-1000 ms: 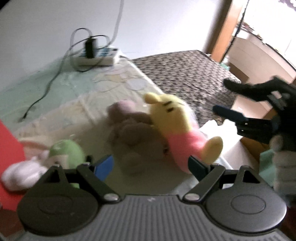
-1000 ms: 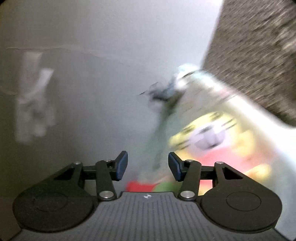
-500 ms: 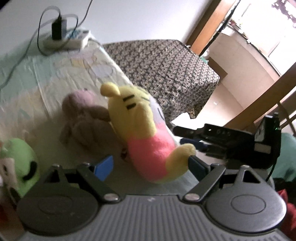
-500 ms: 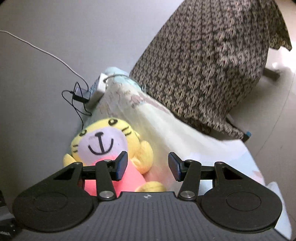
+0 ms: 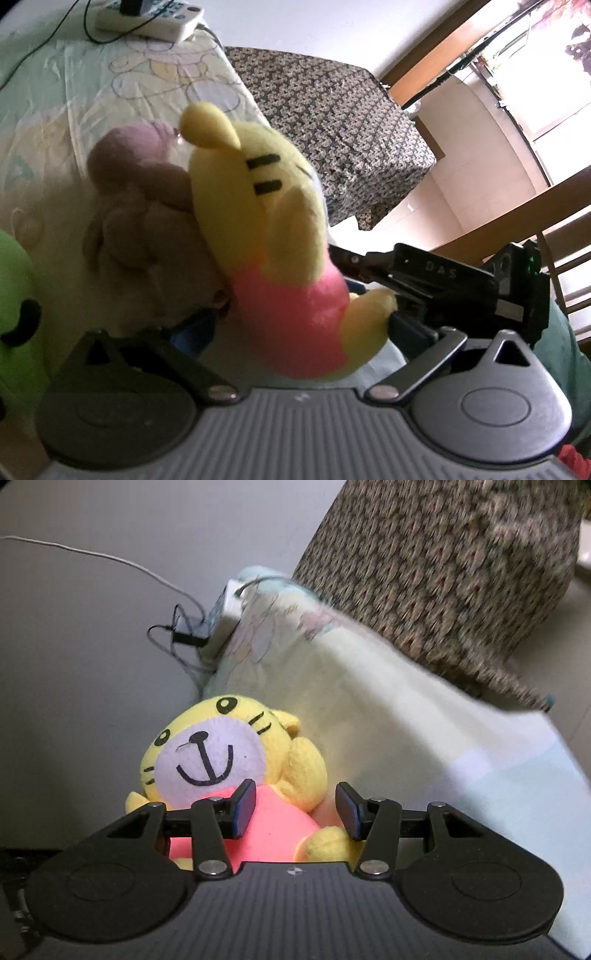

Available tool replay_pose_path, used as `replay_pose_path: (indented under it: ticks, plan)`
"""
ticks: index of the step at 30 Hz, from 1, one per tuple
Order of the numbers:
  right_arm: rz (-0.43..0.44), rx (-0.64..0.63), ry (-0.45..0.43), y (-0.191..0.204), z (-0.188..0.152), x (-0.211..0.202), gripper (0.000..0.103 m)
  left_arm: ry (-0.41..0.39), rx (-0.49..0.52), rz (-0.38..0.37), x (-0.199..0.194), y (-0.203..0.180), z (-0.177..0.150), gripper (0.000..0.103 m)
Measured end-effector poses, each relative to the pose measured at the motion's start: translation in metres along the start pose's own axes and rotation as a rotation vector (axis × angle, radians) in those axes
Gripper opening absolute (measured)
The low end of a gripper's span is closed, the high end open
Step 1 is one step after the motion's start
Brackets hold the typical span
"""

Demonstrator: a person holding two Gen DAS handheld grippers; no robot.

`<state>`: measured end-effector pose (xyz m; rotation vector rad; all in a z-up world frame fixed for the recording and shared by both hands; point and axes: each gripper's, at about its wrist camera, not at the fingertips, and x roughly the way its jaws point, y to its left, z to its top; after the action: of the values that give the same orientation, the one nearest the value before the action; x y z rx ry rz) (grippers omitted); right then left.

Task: Organize objects
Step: 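Grasp the yellow tiger plush in the pink shirt with the right gripper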

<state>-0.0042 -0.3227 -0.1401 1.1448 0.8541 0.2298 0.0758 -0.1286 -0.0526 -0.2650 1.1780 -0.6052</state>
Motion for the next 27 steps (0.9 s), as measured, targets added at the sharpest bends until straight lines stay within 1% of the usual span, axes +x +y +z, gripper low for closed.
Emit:
replay_pose_path:
  ticks: [2,4,5,7,8,9,11,14,16,20,22,27]
  plan:
    - [0.063,0.022,0.044,-0.003,0.0,0.002,0.051,0.0,0.018,0.011,-0.001,-0.001,-0.002,0.099]
    - [0.153,0.035,0.128,-0.002,-0.003,0.006,0.051,0.002,0.027,0.034,0.002,0.001,-0.003,0.098]
    - [0.183,0.027,0.162,0.001,-0.006,0.008,0.052,0.007,0.029,0.044,0.003,0.003,-0.004,0.097]
    - [0.166,-0.029,0.177,0.01,-0.011,0.01,0.054,0.016,0.023,0.051,0.004,0.008,-0.005,0.097]
    - [0.152,-0.052,0.172,0.013,-0.014,0.012,0.054,0.019,0.022,0.058,0.005,0.01,-0.006,0.094]
    - [0.152,-0.051,0.168,0.013,-0.015,0.013,0.055,0.021,0.025,0.066,0.004,0.012,-0.006,0.092]
    - [0.172,-0.027,0.173,0.012,-0.017,0.015,0.055,0.013,0.036,0.083,0.001,0.014,-0.008,0.086]
    - [0.185,-0.05,0.187,0.018,-0.021,0.018,0.055,-0.003,0.065,0.104,-0.006,0.018,-0.011,0.083]
    - [0.181,-0.083,0.202,0.025,-0.024,0.02,0.055,-0.012,0.084,0.132,-0.008,0.02,-0.014,0.081]
    - [0.169,-0.144,0.227,0.036,-0.032,0.03,0.054,-0.025,0.092,0.183,-0.009,0.022,-0.017,0.08]
    - [0.157,-0.162,0.217,0.038,-0.037,0.032,0.054,-0.023,0.101,0.216,-0.01,0.026,-0.019,0.08]
    - [0.155,-0.154,0.21,0.034,-0.052,0.033,0.054,-0.032,0.147,0.286,-0.012,0.024,-0.032,0.08]
